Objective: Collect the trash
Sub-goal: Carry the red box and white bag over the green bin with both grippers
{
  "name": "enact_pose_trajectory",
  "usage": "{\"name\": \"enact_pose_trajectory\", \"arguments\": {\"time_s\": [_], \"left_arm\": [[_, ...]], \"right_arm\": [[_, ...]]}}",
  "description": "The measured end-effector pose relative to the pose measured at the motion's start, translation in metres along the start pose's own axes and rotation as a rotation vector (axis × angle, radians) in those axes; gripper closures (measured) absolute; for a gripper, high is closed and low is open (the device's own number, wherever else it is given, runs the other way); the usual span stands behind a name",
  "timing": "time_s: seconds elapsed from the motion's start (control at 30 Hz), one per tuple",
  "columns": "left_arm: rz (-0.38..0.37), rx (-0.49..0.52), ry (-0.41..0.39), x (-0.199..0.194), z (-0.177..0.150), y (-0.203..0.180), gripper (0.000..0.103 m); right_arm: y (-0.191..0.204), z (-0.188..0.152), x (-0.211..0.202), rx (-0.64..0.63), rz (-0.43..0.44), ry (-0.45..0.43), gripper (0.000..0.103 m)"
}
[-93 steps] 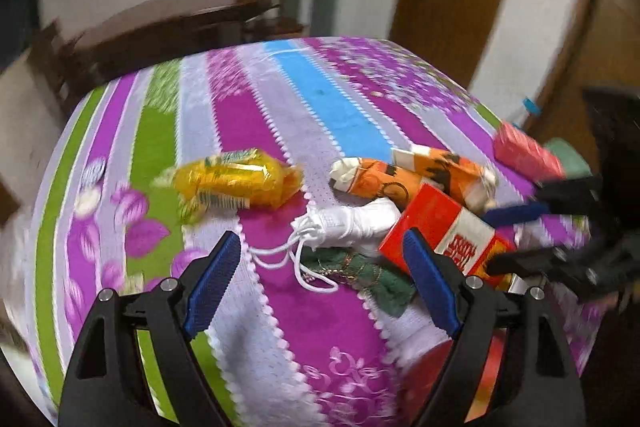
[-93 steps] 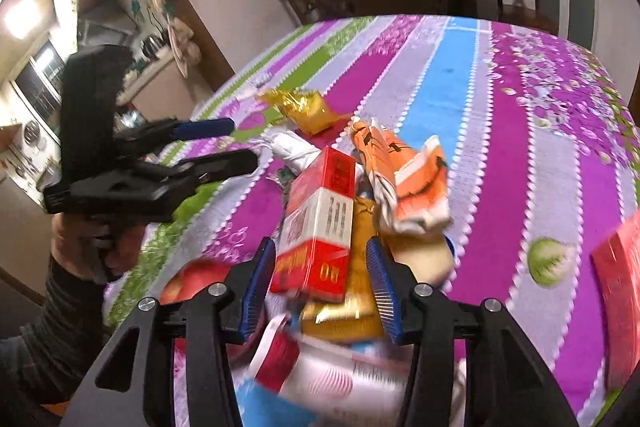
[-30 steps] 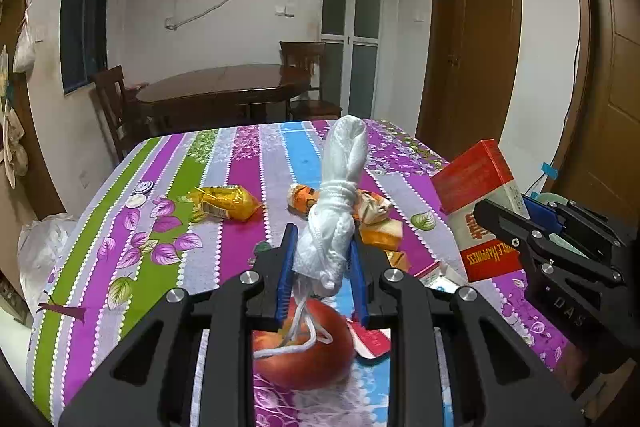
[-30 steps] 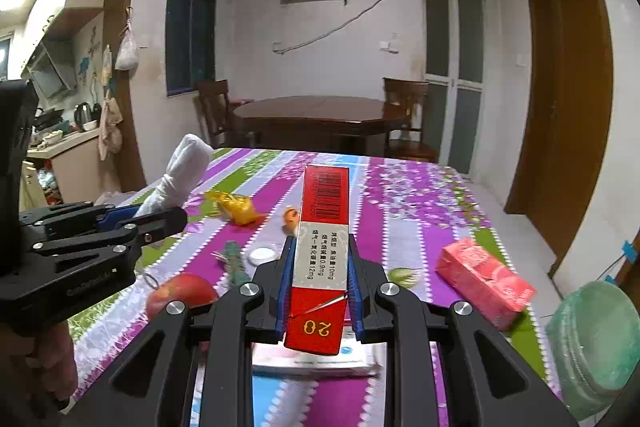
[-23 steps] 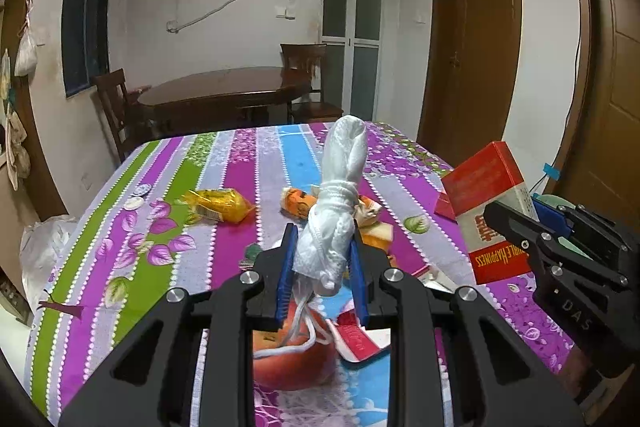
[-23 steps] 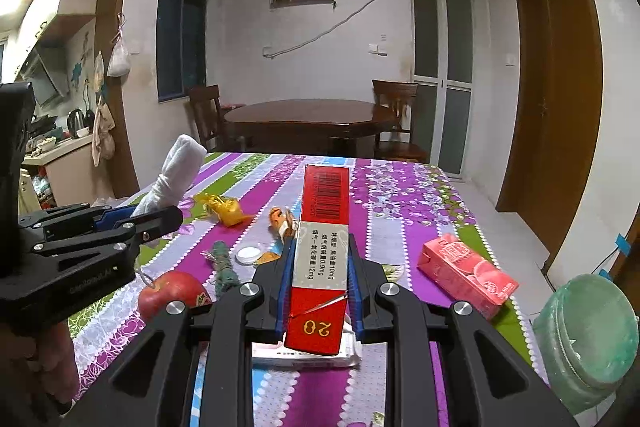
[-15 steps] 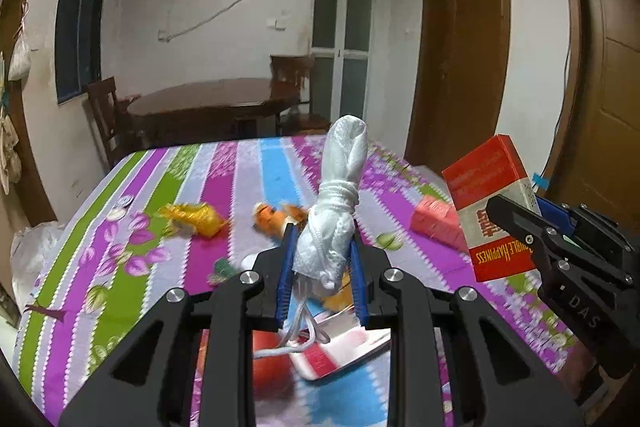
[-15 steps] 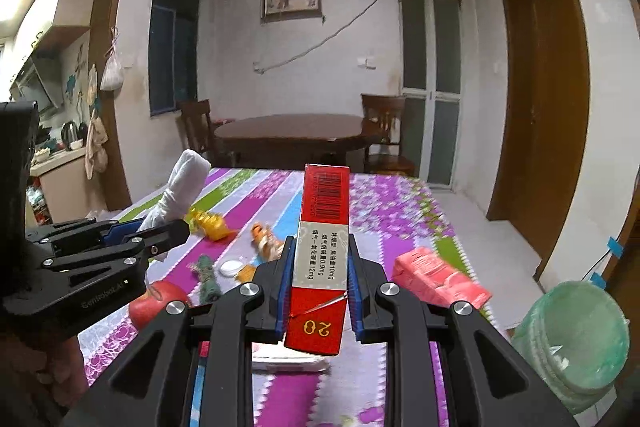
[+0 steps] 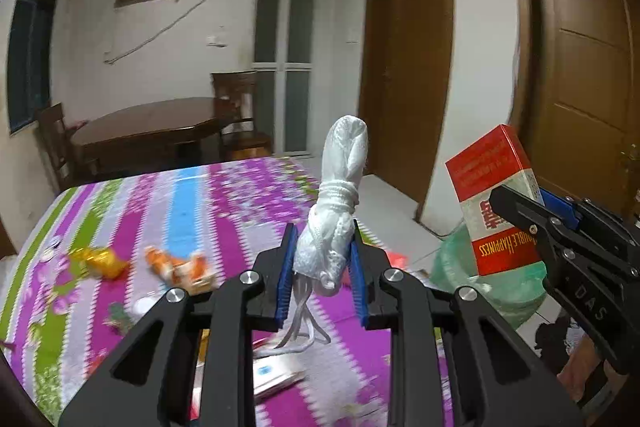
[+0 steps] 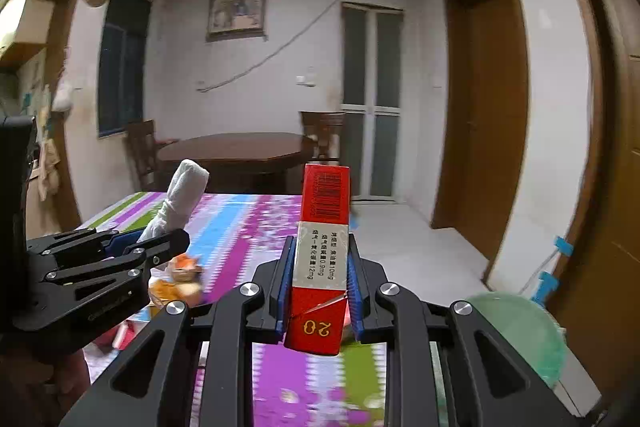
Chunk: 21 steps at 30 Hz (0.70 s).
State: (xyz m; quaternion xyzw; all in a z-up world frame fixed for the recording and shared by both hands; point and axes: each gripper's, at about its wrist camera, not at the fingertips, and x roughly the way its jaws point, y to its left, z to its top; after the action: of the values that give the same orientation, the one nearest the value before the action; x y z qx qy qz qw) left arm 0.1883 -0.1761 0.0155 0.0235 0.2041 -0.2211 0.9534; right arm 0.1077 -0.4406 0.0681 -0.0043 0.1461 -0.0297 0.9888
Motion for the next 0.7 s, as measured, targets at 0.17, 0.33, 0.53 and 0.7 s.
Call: {"name": "enact_pose_trajectory", "arguments": {"time_s": [0.17, 0.33, 0.53, 0.7], "left_arm": [[-0.073, 0.044, 0.022, 0.024, 0.006, -0.044, 0.080], [-0.155, 0.078, 0.055, 0.050, 0.014, -0.085, 0.080], [-0.259, 0.119, 0.128, 0.090, 0.018, -0.134, 0.080], [-0.332, 0.148, 0.216, 0.123, 0.011, -0.174, 0.080]], "right_arm": [[-0.061, -0.003, -0.007, 0.025, -0.088, 0.023, 0.079], [-0.127, -0.004, -0.006, 0.056, -0.167, 0.061, 0.079], [-0.202, -0.014, 0.010, 0.097, -0.234, 0.153, 0.079], [-0.265, -0.031, 0.039, 0.164, -0.236, 0.250, 0.079]]}}
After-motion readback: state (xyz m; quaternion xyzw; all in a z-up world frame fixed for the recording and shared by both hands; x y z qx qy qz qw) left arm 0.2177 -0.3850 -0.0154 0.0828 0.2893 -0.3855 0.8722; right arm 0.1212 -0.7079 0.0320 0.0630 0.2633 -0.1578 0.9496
